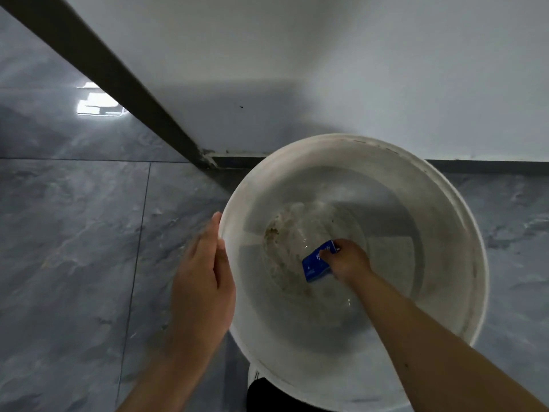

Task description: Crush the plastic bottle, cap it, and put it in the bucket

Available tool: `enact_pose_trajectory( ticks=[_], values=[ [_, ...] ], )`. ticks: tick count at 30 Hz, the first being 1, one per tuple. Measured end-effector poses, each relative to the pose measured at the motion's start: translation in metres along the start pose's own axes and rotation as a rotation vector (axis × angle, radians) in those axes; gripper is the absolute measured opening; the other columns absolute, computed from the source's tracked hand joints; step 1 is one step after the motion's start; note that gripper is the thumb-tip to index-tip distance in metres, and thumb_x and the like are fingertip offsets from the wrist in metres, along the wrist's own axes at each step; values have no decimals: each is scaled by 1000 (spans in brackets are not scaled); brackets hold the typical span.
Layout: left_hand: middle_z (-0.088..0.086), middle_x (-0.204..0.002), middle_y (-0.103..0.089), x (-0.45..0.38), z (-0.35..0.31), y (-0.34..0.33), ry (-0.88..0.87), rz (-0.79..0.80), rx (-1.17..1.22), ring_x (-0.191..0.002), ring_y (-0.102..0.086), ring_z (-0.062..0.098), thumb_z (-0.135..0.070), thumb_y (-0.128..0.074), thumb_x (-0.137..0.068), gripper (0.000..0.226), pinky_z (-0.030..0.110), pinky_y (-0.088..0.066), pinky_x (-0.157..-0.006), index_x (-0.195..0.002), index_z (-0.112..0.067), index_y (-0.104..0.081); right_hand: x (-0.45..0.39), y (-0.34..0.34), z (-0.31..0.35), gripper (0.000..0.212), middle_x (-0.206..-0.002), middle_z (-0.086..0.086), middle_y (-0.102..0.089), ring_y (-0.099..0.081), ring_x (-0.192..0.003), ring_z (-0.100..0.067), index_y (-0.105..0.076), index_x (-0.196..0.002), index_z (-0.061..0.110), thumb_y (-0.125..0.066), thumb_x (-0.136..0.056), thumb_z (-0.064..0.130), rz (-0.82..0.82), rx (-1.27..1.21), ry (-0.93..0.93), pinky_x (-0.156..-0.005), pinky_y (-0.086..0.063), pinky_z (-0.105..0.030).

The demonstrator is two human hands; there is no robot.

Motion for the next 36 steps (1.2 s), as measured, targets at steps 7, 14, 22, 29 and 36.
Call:
enact_pose_trajectory(
  ticks=[7,14,22,29,36],
  values=[
    [-29,-112,-43,-3,0,0,-106,-38,90,-96,-34,-38,-33,-31,-90,47,-15,-23,-79,-132,-19,-45,-60,-46,-25,26,-115,-19,-62,-55,-83,-23,-55,-112,4,-59,-88,12,-3,16,-30,-70,-47,-30],
    [-15,-109,-54,-4,-5,3,-183,-71,82,-98,-42,-23,-31,-32,-85,47,-13,-26,-82,-125,-17,-54,-98,-70,-47,29,-120,-19,-60,-50,-83,-21,-51,-119,2,-52,-92,10,-13,78,-53,-60,-41,-23],
    [-25,-114,-47,-5,-4,1,-215,-78,77,-105,-33,-35,-30,-34,-85,44,-14,-23,-86,-124,-19,-53,-105,-73,-59,42,-124,-18,-58,-57,-107,-30,-49,-124,2,-57,-90,24,18,182,-112,-74,-42,-25],
    [-13,-116,-50,-8,-4,-1,-187,-55,70,-103,-38,-24,-30,-31,-86,49,-13,-22,-85,-128,-13,-51,-75,-41,-42,37,-128,-19,-55,-56,-111,-30,-46,-125,-3,-48,-95,17,-22,226,-58,-84,-46,-29],
    [1,-127,-57,-4,9,-7,2,27,-1,-100,-42,-3,-29,-28,-93,44,-1,-31,-77,-136,-25,-39,-12,-6,-14,26,-114,-22,-65,-61,-103,-33,-62,-106,-2,-52,-91,15,4,84,-52,-75,-42,-26]
  ],
)
Point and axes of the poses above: each hand's wrist, its own x-axis away from the middle knuckle, its own y-axis out of the back of the hand, z = x × y, the point moved 10 cm from there along -x, towards the middle knuckle
